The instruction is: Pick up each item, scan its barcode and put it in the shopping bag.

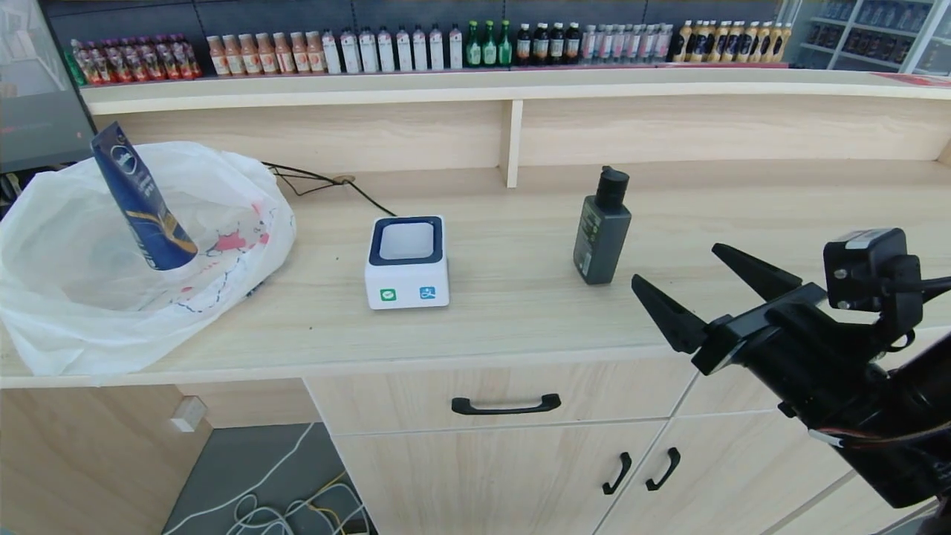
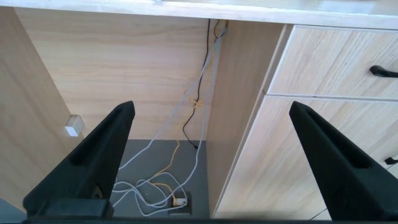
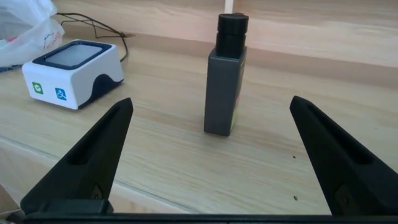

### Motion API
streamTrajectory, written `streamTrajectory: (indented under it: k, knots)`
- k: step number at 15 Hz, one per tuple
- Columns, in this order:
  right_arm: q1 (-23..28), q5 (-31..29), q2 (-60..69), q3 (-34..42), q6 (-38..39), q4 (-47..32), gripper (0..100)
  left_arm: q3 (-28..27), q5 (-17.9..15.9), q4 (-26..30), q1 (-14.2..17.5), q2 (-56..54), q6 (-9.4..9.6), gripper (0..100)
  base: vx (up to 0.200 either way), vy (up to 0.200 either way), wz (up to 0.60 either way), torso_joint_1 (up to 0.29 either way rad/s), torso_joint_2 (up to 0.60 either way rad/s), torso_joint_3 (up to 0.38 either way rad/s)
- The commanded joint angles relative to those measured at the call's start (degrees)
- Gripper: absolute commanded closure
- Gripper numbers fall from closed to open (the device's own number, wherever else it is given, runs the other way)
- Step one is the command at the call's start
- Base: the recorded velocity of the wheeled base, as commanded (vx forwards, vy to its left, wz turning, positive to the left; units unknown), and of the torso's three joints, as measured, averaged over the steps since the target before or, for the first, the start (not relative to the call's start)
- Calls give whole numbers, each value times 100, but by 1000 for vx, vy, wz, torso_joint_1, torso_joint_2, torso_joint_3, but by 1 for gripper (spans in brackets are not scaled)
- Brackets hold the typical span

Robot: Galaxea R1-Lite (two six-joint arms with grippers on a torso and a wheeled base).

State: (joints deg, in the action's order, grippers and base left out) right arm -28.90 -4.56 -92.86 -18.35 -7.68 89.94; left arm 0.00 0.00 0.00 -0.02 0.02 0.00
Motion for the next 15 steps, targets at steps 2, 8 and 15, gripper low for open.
streamTrajectory:
  k: [2, 8, 15]
  knots:
    - [-19, -45, -48, -389, -58, 6, 0, 0, 0, 0, 2, -2, 0, 0, 0, 0, 0, 0, 0, 0]
    - [-326, -845, -40, -1329, -120, -1190, 0, 0, 9, 0, 2, -2, 0, 0, 0, 0, 0, 0, 0, 0]
    - [-687, -1741, -312, -2973, -102, -2657, 0, 0, 0, 0, 2, -2, 0, 0, 0, 0, 0, 0, 0, 0]
